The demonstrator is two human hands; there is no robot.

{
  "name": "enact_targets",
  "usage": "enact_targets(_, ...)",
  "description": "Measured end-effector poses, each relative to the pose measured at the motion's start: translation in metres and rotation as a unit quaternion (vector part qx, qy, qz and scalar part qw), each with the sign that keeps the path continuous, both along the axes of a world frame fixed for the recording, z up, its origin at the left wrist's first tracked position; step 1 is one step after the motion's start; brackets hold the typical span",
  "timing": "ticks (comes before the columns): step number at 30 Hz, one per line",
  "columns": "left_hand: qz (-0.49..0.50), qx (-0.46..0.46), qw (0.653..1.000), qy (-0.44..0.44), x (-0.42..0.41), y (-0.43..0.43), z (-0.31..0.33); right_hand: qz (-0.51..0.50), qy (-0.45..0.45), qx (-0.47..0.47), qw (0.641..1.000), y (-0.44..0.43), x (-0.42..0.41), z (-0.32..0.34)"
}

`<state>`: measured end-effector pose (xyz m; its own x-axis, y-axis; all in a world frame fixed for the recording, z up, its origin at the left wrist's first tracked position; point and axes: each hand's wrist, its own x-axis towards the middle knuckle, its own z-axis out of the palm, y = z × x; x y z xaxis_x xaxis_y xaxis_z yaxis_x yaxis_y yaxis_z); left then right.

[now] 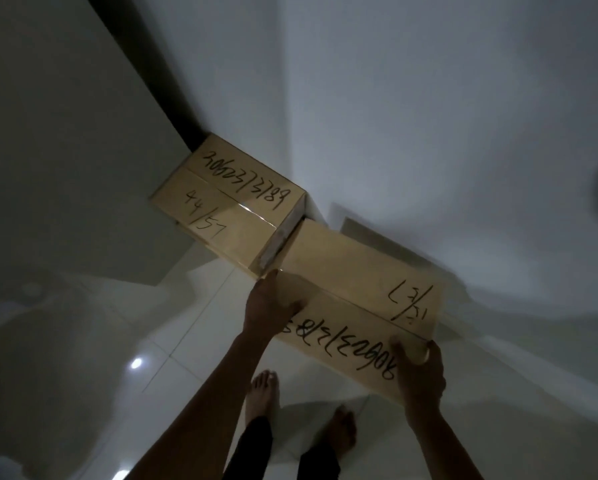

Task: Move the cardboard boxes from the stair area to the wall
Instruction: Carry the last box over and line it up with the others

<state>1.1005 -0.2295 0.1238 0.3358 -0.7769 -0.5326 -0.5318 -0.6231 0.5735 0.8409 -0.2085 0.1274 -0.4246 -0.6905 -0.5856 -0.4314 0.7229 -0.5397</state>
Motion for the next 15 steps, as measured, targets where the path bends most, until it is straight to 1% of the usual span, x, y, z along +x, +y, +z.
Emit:
enact_targets(3, -0.025, -0.018, 0.999, 0.027, 0.011, -0.021, -0.045, -0.03, -0.006, 0.006, 1.0, -0.017, 0.014, -0.046)
enact_targets(7, -0.052, -0.032, 0.998, 0.024, 0.024, -0.038, -0.09, -0.053, -0.001, 0.007, 0.999, -0.026, 0.034, -0.088)
enact_targets(12, -0.094, -0.058, 0.994, -0.007, 0.033, -0.04, -0.108, -0.077, 0.014, -0.008, 0.997, -0.031, 0.046, -0.108)
enact_targets(15, -0.159, -0.085, 0.982, -0.055, 0.029, -0.034, -0.106, -0.082, 0.017, -0.014, 0.996, -0.034, 0.05, -0.11)
